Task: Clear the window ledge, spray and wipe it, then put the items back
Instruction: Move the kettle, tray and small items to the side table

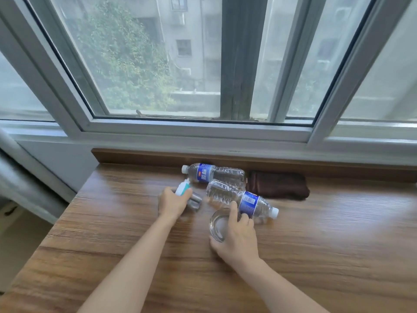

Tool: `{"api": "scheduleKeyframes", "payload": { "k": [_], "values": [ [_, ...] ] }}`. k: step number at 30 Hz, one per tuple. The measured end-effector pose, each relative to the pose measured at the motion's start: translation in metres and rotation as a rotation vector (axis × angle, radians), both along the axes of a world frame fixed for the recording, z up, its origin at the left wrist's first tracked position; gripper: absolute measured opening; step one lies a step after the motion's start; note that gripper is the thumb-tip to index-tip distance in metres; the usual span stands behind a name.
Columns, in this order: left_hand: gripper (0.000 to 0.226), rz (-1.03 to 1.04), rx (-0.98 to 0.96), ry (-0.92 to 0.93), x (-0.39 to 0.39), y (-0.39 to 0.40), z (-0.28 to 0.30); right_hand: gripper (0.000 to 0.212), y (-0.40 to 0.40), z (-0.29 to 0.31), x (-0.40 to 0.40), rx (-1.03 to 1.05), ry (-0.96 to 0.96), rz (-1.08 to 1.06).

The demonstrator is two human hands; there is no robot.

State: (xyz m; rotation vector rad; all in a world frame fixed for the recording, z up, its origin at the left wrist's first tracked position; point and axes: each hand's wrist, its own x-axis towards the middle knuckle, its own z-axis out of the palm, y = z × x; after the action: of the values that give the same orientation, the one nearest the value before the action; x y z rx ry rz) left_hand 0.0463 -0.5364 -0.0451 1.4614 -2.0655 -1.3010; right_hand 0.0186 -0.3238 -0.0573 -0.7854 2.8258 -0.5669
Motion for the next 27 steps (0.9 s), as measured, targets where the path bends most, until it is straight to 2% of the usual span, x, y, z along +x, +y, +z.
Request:
{"api": "scheduleKeyframes", "payload": {
  "k": [2,8,15,22,27],
  "values": [
    [0.028,-0.025,-0.023,0.050,0.010,0.004,0.005,0.123,0.005,0.001,0.004,-0.022,-0.005,0.009],
    [0.040,-0.216,-0.172,0.089,0.028,0.035,0.040,0.121,0.027,0.015,0.016,-0.089,0.030,-0.009],
    [0.056,-0.501,-0.281,0.209,0.010,0.092,0.077,0.117,0.076,0.044,0.014,-0.146,0.061,-0.114],
    [0.064,-0.749,-0.391,0.389,-0.027,0.168,0.082,0.118,0.158,0.067,0.000,-0.149,0.085,-0.239],
    [0.073,-0.871,-0.359,0.490,-0.058,0.240,0.085,0.121,0.237,0.077,-0.015,-0.178,0.057,-0.348]
  ]
}}
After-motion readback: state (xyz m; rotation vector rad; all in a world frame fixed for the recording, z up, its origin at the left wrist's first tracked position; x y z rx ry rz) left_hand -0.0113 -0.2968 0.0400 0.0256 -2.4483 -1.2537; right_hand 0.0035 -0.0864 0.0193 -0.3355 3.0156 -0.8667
